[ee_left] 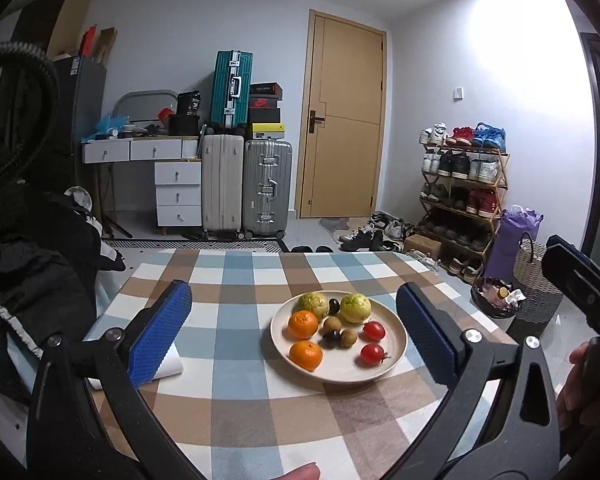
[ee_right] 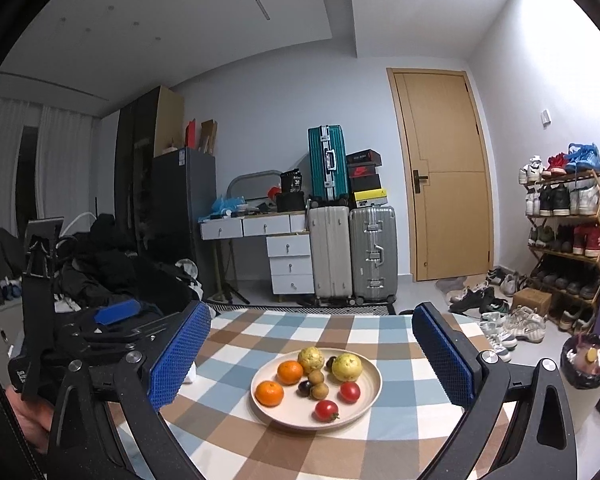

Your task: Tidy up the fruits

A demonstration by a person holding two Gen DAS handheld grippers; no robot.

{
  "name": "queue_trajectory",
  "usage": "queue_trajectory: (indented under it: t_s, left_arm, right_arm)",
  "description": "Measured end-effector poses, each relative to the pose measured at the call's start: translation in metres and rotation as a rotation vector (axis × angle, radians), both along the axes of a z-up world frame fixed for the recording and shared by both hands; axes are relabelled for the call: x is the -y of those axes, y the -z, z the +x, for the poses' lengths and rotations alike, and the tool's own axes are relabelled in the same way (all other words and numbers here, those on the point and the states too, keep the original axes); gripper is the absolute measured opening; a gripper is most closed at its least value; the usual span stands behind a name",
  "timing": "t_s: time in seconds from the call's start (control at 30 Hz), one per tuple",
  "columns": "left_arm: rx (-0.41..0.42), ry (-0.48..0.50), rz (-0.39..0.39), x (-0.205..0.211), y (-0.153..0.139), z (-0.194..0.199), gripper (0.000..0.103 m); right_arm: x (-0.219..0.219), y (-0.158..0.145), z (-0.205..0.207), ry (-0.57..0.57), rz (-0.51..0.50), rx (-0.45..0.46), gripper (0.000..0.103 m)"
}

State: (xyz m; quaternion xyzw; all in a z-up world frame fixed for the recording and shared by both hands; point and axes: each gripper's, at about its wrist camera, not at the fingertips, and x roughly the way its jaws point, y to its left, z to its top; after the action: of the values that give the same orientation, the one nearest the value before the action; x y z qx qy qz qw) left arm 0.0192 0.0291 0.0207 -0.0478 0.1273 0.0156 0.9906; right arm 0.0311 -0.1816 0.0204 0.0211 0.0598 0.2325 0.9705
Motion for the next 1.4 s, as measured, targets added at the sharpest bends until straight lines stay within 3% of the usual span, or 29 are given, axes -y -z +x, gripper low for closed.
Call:
queue_trajectory:
  t_s: [0.6, 0.93, 1.4]
  left_arm:
    - [-0.08, -0.045, 0.013, -0.014, 0.084, 0.021, 0.102]
    - [-0.073, -0.034, 0.062, -0.003, 0.086, 0.026, 0.102]
    - [-0.061, -0.026, 0.064, -0.004, 0.086, 0.026, 0.102]
  right_arm:
    - [-0.007, 0.073, 0.022, 0.033, -0.113, -0.097, 0.103]
    - [-0.011, 0.087, 0.041, 0.035, -0.147, -0.179, 0.103]
    - [-0.011, 0.087, 0.038, 0.037, -0.159, -0.17, 0.103]
